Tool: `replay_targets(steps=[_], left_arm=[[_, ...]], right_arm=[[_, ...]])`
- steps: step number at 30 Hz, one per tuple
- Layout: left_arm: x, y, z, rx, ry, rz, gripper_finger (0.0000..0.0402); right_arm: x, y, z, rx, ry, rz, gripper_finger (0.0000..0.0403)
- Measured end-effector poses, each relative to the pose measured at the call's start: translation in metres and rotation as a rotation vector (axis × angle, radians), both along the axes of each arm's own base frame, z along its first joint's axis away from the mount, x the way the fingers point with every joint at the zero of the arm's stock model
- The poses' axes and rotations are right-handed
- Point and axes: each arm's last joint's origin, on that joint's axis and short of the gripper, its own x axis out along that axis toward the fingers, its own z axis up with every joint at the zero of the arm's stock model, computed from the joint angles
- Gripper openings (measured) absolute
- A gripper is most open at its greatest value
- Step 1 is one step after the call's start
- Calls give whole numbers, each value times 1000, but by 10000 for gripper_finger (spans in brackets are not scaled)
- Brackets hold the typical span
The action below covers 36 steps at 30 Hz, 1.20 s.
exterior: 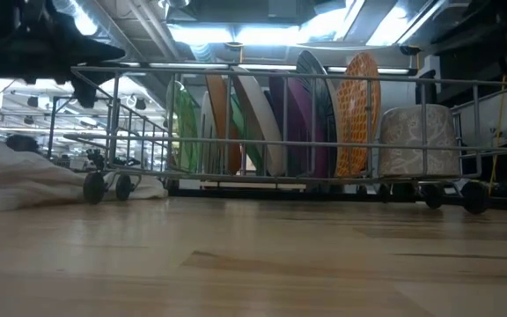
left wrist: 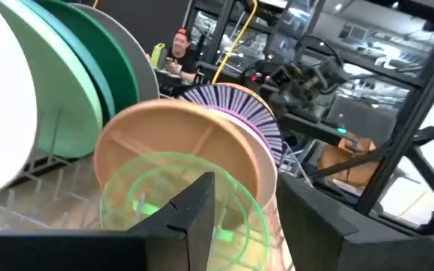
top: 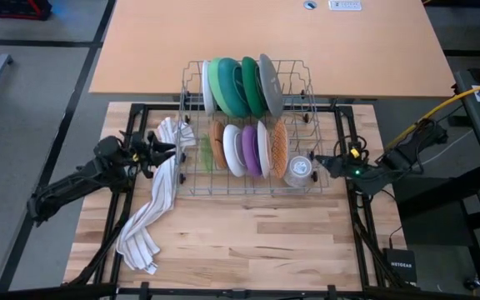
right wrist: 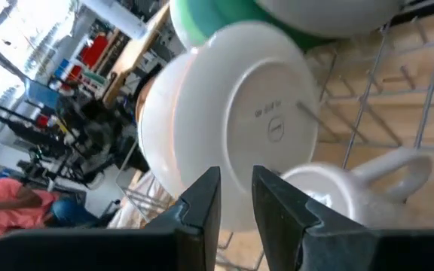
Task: Sort dishes
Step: Return to Home Position
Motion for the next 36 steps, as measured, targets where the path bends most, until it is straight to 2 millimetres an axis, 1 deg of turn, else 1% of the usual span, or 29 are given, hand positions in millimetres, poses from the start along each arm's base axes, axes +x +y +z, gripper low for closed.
replay_targets(steps=[4,7,9,14,18,23,26,28,30,33,35,36], left_arm=[[-2,-2,-14,3,-29,-10,131],[0,-1,-24,-13,14,-6,131],[0,-1,-25,3,38,13,131],[0,0,-26,54,50,37,131],[0,1,-27,93,71,61,131],[2,2,-29,99,102,68,131],[2,2,-29,95,106,68,131],[2,2,-29,97,106,68,131],[2,2,-29,93,106,68,131],[2,2,-29,96,107,68,131],[2,2,-29,95,107,69,131],[2,2,-29,93,106,69,131]], right_arm=[[-10,-8,0,-25,-6,-31,82],[-15,-12,0,-29,-13,-43,82],[-17,-14,-1,-37,-23,-57,82],[-18,-15,-17,-44,-29,-72,82],[-14,-12,-34,-49,-18,-71,82],[-11,-9,-55,-43,42,-19,82],[-10,-7,-62,-27,58,17,82],[-8,-4,-62,-28,73,78,82],[-4,1,-58,-25,79,197,82],[1,11,-48,-50,35,484,82],[2,16,-37,-93,-56,671,82],[1,18,-33,-126,-88,736,82]])
